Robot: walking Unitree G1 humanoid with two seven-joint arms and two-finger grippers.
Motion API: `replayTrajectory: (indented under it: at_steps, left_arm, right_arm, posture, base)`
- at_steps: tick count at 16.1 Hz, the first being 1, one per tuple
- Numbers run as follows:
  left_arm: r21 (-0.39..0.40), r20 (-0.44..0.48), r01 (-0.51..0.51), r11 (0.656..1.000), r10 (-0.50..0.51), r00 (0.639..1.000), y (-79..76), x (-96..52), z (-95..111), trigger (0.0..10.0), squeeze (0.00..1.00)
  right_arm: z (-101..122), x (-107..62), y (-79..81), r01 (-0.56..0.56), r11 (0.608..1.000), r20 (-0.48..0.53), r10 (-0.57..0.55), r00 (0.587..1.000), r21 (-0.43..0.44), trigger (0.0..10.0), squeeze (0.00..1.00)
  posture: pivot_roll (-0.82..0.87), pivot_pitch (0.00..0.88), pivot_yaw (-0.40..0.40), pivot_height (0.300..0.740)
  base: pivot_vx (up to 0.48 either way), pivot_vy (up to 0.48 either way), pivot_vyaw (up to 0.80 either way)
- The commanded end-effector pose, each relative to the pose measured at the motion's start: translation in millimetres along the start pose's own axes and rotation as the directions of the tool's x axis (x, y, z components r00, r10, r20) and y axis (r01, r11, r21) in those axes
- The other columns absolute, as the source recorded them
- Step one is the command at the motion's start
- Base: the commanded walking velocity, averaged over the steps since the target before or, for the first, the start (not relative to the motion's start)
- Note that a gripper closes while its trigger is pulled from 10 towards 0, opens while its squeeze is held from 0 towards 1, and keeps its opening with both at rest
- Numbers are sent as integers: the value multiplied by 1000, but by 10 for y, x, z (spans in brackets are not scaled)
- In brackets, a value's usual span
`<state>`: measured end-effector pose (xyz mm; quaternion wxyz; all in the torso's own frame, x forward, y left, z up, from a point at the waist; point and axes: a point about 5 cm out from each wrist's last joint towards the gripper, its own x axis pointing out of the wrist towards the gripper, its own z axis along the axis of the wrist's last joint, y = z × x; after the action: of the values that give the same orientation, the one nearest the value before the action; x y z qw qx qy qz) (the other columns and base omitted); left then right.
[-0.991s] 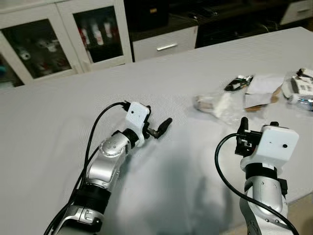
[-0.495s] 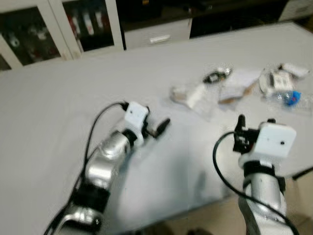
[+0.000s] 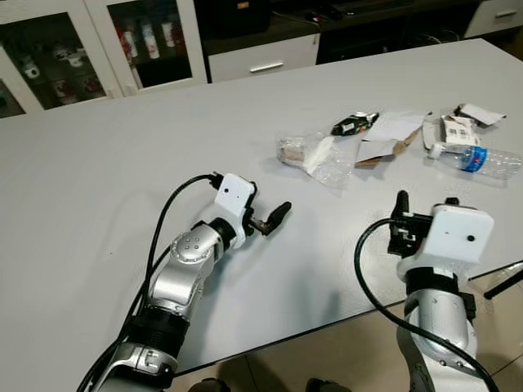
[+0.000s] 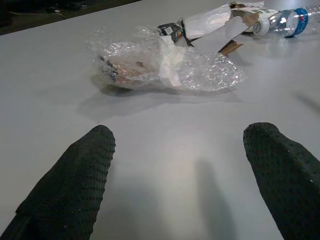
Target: Picking trash to rubbish bin
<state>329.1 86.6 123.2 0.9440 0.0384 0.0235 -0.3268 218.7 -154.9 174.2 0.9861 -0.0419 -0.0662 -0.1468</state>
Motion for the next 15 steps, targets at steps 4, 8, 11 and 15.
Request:
replayTrajectory:
  at_steps: [4, 8, 11, 15]
  left_arm:
    - [11, -16, 8, 1000, -7, 1000, 15, -39, -7, 10000, 0]
    - [11, -25, 17, 1000, -17, 1000, 17, -42, -13, 10000, 0]
    - [-2, -22, 23, 1000, -23, 1000, 4, -43, -16, 10000, 0]
    - [4, -37, 21, 1000, -20, 999, 15, -84, -46, 10000, 0]
  right_arm:
    - [1, -35, 39, 5, 1000, -5, -5, 1000, 10, 10000, 0]
    - [-15, -50, 45, 11, 1000, -12, -11, 1000, 6, 10000, 0]
    - [-18, -48, 48, 10, 1000, -14, -10, 1000, 8, 10000, 0]
    - [-21, -43, 96, -11, 998, -35, 13, 999, 61, 10000, 0]
  posture:
    - [44, 152, 61, 740]
    - [42, 158, 68, 740]
    - [41, 159, 68, 740]
    - [52, 179, 69, 740]
  base:
    - [66, 0, 0]
    - [330, 0, 0]
    - [0, 0, 0]
    - [0, 0, 0]
